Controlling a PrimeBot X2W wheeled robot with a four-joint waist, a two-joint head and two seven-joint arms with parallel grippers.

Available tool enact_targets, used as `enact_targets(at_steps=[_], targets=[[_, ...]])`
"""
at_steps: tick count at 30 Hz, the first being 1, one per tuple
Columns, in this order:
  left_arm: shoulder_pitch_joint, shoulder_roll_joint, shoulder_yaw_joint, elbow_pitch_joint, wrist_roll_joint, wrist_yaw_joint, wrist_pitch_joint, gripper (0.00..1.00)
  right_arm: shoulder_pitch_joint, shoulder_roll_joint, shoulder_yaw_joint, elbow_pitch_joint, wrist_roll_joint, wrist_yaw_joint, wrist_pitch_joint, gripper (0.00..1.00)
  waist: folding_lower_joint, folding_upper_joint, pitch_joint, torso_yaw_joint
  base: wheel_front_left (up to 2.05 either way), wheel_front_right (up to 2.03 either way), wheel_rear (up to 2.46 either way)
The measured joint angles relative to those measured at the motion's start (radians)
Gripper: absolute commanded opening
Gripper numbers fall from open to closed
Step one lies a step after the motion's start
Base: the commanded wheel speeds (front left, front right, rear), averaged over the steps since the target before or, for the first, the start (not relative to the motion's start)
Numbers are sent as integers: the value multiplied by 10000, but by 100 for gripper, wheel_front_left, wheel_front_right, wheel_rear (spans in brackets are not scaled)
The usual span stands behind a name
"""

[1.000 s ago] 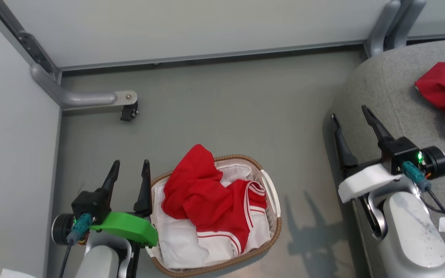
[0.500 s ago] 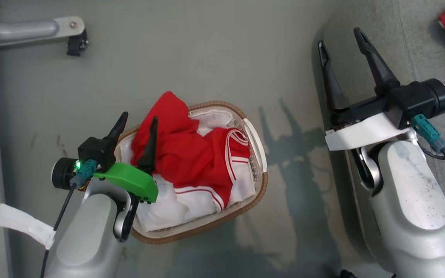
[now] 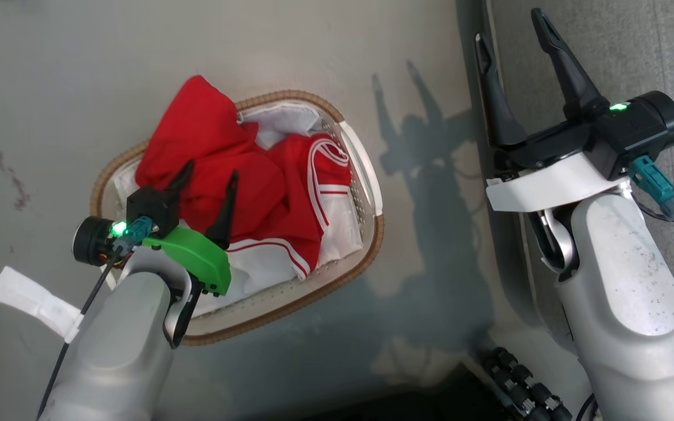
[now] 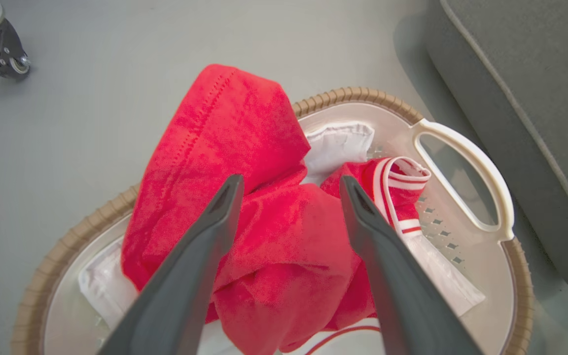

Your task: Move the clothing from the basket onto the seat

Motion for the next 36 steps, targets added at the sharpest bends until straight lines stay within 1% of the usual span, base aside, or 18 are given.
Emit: enact_targets(at_steps=[2, 4, 5, 12, 13, 14, 19, 22, 25, 30, 36], targets=[[-211, 36, -420, 305, -36, 2, 0, 100, -7, -6, -46, -10, 36, 0, 2, 100, 0, 0, 273, -65, 0, 0, 0], [-414, 27, -614, 591, -174, 2, -2, 100, -7, -2, -38, -8, 0, 0, 2, 100, 0, 0, 501, -104, 0, 0, 0], [-611, 12, -780, 984, -290, 2, 0, 100, -10, -2, -33, -27, -2, 0, 2, 100, 0, 0, 727, -133, 0, 0, 0], [-1008, 15, -995, 2140, -606, 0, -2, 100, -59, -2, -10, -113, -79, 0, 2, 100, 0, 0, 1180, -205, 0, 0, 0], [-1073, 0, -1047, 2259, -619, 0, 0, 40, -64, 0, -10, -111, -79, 0, 2, 100, 0, 0, 1201, -203, 0, 0, 0], [-1110, -25, -1124, 2301, -650, 2, -2, 0, -69, 0, -4, -100, -90, 0, 0, 100, 0, 0, 1198, -196, 0, 0, 0], [-1073, -81, -1486, 2293, -917, 0, -2, 0, -117, 2, 35, 59, -155, 0, 0, 100, 0, 0, 980, -143, 0, 0, 0], [-898, -59, -1565, 2019, -1035, 0, -2, 0, -132, 2, 88, 188, -127, 0, 2, 100, 0, 0, 698, -124, 0, 0, 0], [-574, -52, -1371, 1530, -1183, 0, 0, 0, -121, 2, 134, 339, -50, 0, 2, 100, 0, 0, 339, -115, 0, 0, 0], [231, -111, -861, 830, -1047, 2, 0, 0, 234, 0, 46, 717, -48, 0, 2, 100, 0, 0, -414, -80, 0, 0, 0], [1104, -407, -387, 134, -752, 0, 0, 0, 846, 6, -10, 1154, -44, 0, 0, 100, -1, 0, -1494, 1, 0, 0, 0]])
